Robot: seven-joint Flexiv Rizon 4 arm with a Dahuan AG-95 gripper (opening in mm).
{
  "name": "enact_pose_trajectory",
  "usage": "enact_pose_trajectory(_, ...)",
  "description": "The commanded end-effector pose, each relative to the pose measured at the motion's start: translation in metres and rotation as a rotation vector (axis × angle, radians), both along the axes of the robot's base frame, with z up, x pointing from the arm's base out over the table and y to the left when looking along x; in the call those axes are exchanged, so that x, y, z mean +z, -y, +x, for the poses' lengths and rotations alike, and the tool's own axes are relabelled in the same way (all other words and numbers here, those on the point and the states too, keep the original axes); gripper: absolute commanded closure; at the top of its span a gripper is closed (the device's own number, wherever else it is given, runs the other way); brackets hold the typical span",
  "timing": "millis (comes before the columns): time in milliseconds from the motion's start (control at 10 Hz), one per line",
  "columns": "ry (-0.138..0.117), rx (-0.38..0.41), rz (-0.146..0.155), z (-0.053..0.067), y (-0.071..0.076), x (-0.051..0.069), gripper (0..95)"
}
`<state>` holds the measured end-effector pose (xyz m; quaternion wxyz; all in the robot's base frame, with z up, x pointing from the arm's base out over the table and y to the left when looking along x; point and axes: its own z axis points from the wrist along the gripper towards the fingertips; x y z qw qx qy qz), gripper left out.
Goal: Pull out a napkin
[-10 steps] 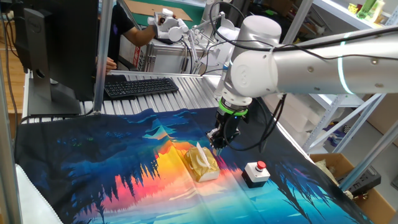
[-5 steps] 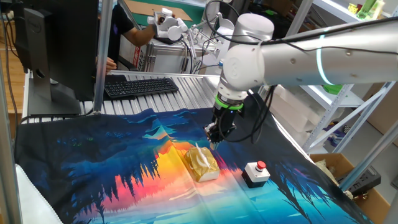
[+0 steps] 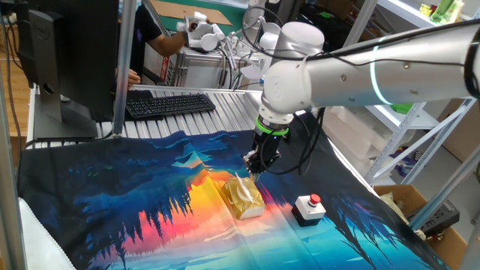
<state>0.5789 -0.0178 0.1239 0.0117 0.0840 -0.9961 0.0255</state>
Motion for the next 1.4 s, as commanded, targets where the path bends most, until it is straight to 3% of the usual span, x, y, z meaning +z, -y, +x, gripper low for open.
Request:
enact_pose_trajectory(100, -0.002, 0.001, 0.003, 0.003, 0.000, -0.008, 95.0)
enact_pose_trajectory(300, -0.005, -0.015, -0.016, 0.005, 0.001, -0.014, 95.0)
enact_pose_trajectory(500, -0.005, -0.023, -0.005, 0.006, 0.002, -0.022, 95.0)
enact_pose_trajectory(600, -0.020, -0.018, -0.001, 0.007, 0.004, -0.022, 95.0)
enact_pose_trajectory(700, -0.020, -0.030, -0.003, 0.007, 0.004, -0.022, 57.0)
enact_pose_trajectory(1000, -0.019, -0.032, -0.005, 0.007, 0.004, -0.023, 57.0)
enact_pose_trajectory(1100, -0.019, -0.031, -0.003, 0.008, 0.003, -0.025, 38.0)
enact_pose_trajectory(1200, -0.019, -0.028, -0.001, 0.009, 0.003, -0.028, 57.0)
enact_pose_trajectory(1400, -0.018, -0.026, 0.005, 0.010, 0.003, -0.034, 57.0)
